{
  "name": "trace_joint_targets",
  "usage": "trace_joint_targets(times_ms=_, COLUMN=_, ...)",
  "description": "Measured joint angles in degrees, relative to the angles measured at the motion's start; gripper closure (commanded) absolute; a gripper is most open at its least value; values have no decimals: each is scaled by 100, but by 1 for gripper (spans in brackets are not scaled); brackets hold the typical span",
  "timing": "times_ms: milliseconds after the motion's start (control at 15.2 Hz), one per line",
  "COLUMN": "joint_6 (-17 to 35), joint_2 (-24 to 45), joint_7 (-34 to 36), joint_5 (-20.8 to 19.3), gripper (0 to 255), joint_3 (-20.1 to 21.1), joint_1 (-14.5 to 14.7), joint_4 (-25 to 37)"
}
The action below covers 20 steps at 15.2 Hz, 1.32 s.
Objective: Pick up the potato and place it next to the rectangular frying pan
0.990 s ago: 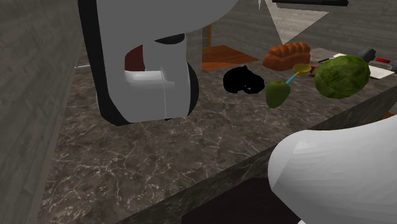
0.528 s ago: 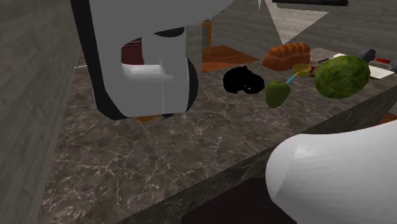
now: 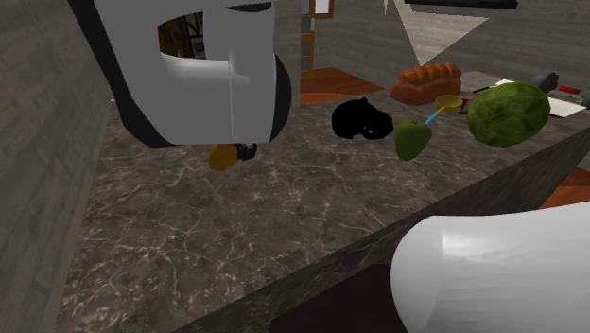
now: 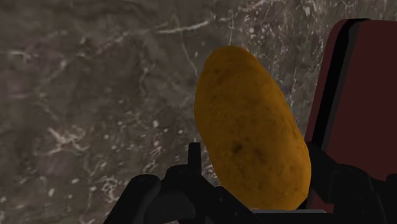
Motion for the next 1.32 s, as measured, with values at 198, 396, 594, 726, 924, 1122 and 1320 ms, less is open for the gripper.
trace_joint_targets(times_ms=198, joint_6=-328, joint_2=-243, joint_7=-40, joint_5=50, gripper=255, joint_3=-312, joint_1=224, joint_4=71)
trace_joint_targets(times_ms=396, joint_6=-695, joint_2=-502, joint_7=-57, joint_5=57, gripper=255, joint_3=-602, joint_1=391, joint_4=172)
trace_joint_targets(times_ms=594, joint_6=-1020, joint_2=-750, joint_7=-24, joint_5=56, gripper=255, joint_3=-816, joint_1=532, joint_4=250)
trace_joint_targets(times_ms=726, joint_6=-1236, joint_2=-904, joint_7=-10, joint_5=41, gripper=255, joint_3=-963, joint_1=610, joint_4=306)
trace_joint_targets(times_ms=924, joint_6=-1543, joint_2=-1095, joint_7=-15, joint_5=0, gripper=255, joint_3=-1185, joint_1=691, joint_4=402)
trace_joint_targets(times_ms=1122, joint_6=-1671, joint_2=-1025, joint_7=188, joint_5=-191, gripper=255, joint_3=-974, joint_1=426, joint_4=711)
trace_joint_targets(times_ms=1320, joint_6=-1633, joint_2=-700, joint_7=652, joint_5=-596, gripper=255, joint_3=-152, joint_1=-365, joint_4=1296)
